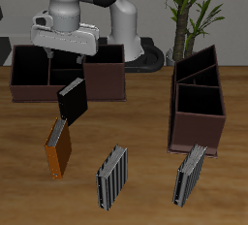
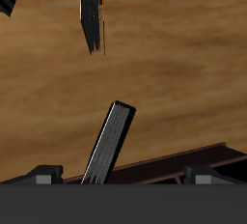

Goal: Place the black book into the left desk caddy's right compartment

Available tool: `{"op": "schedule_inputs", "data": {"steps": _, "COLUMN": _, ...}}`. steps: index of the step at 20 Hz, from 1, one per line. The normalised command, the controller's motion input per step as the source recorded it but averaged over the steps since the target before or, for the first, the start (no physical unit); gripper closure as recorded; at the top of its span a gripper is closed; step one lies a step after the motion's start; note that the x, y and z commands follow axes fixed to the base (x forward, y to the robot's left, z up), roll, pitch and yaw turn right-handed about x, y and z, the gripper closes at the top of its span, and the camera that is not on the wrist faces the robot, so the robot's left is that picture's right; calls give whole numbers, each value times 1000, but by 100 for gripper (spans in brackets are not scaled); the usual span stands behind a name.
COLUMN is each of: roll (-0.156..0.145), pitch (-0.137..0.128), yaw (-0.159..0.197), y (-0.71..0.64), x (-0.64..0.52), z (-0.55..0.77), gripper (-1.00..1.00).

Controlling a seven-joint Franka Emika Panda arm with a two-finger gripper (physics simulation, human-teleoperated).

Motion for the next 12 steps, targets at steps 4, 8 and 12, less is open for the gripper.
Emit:
{"op": "schedule_inputs", "data": {"steps": 4, "roll": 1, "pitch": -13, "yaw": -6, "y": 44, "x": 62, "z": -87, "gripper": -100}}
{"op": "schedule_inputs", "data": {"steps": 8, "roll": 2, "pitch": -3, "yaw": -33, "y": 28, "x": 79, "z": -198, "gripper": -100}}
{"op": "schedule_inputs", "data": {"steps": 12, "roll": 14, "pitch": 11, "yaw": -50, "y": -12, "x": 49, "z": -384, "gripper": -100}}
